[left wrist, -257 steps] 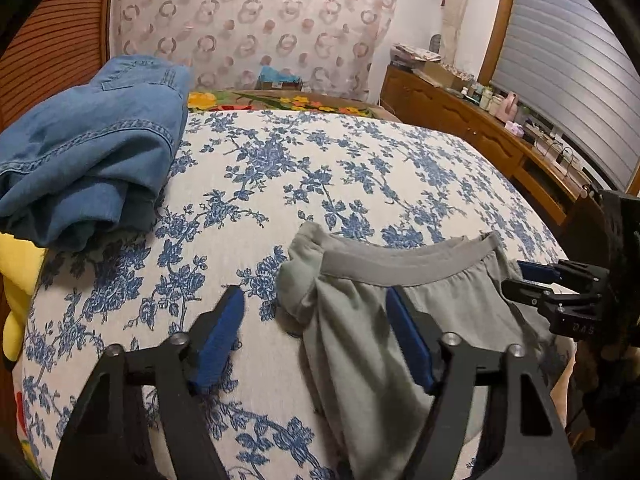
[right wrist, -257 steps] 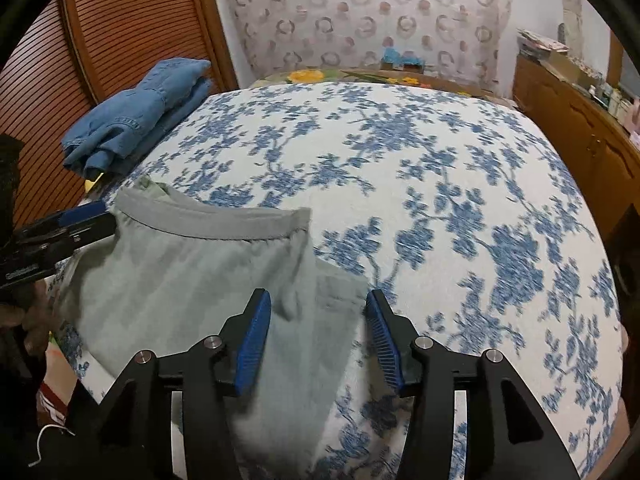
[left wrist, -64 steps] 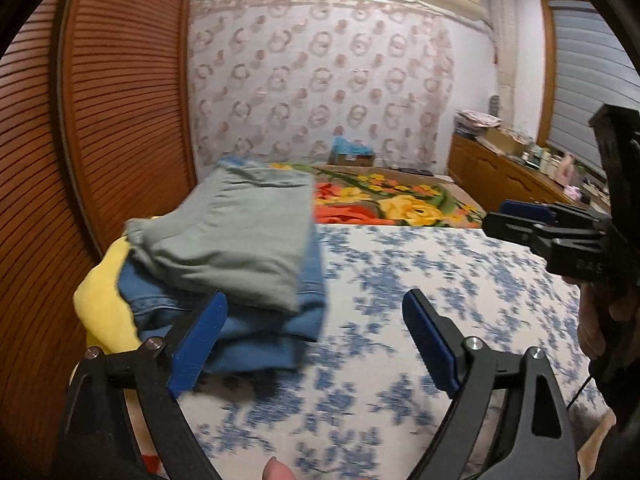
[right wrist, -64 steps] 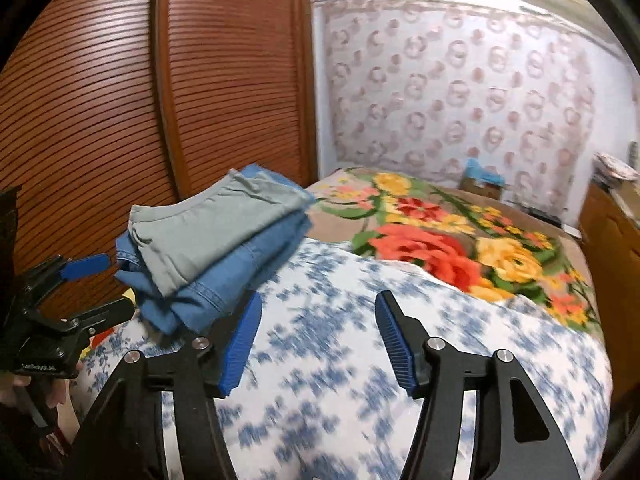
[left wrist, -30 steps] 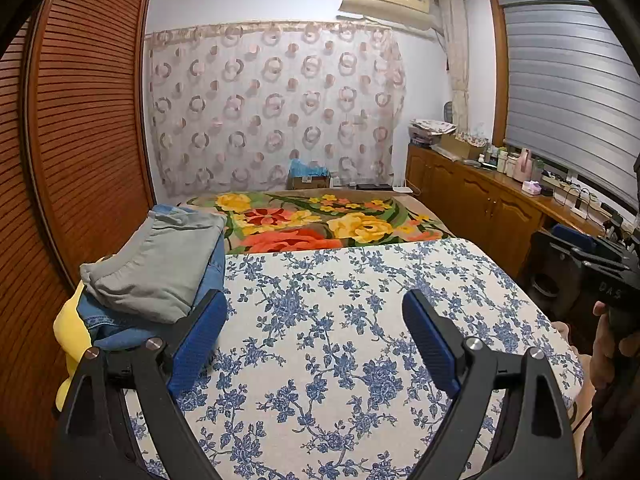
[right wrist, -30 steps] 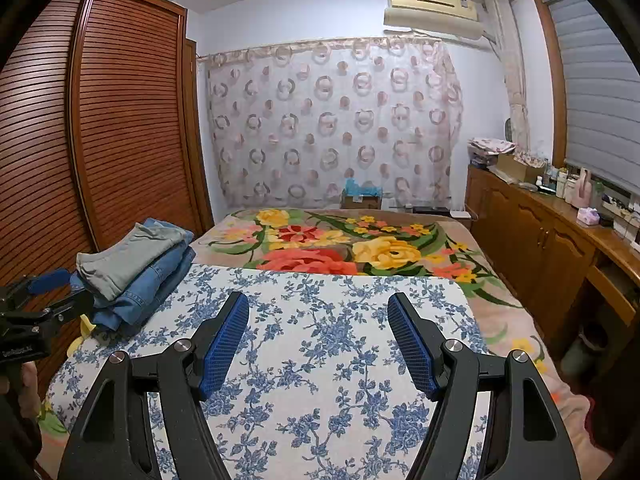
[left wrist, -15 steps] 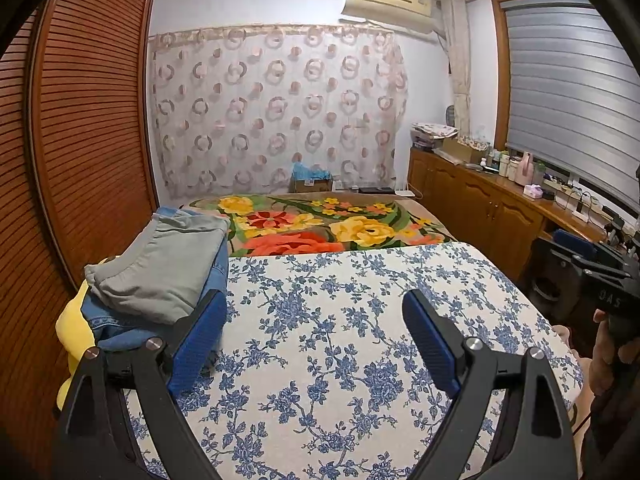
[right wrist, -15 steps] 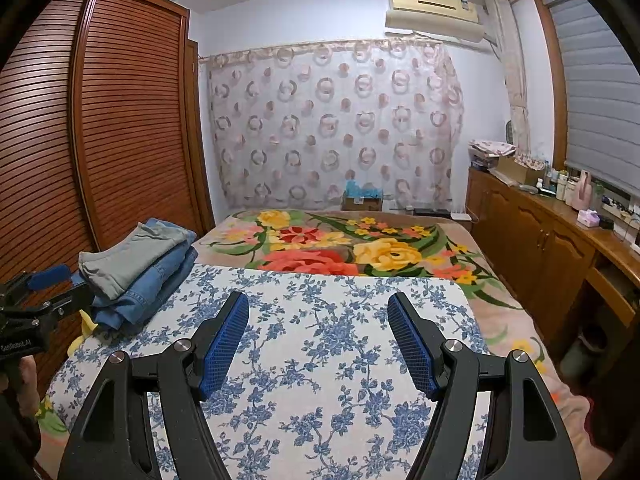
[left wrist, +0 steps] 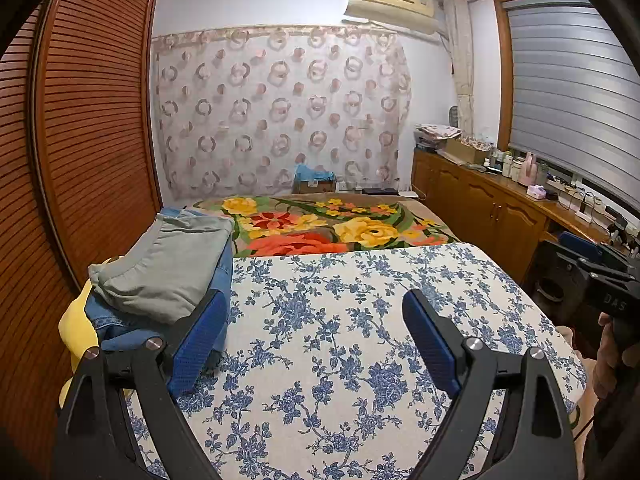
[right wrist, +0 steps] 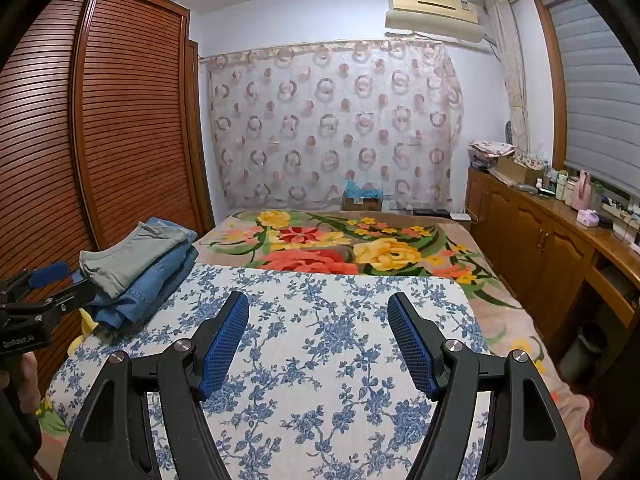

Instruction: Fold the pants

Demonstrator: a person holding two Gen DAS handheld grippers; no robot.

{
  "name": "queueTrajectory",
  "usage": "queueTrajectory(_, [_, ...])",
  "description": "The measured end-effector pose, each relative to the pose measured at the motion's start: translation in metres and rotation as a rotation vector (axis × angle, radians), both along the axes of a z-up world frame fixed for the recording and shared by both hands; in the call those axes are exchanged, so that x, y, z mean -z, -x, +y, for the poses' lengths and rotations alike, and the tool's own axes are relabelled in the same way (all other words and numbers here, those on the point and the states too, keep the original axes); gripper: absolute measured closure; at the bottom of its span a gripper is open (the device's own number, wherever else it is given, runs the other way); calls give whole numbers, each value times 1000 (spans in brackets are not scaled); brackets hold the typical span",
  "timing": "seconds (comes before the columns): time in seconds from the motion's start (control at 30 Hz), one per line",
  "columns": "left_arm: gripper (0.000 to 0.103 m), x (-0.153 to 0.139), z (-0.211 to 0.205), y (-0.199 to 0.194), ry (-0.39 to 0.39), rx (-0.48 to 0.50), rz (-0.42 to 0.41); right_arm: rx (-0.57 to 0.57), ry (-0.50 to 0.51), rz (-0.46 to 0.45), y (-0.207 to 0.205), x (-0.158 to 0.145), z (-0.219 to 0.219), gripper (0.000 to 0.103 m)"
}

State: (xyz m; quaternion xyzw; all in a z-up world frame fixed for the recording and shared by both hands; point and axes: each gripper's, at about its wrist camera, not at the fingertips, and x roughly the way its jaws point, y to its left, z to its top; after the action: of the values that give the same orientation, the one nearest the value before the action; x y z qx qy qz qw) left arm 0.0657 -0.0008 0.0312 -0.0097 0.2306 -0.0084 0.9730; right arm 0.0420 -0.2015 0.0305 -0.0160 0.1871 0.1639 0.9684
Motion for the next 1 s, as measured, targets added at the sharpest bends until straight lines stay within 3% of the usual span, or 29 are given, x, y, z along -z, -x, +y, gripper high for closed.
queueTrajectory(1.0, [13,-4,-1,2,-1,1,-11,2,1,-14,-1,2,-1,29])
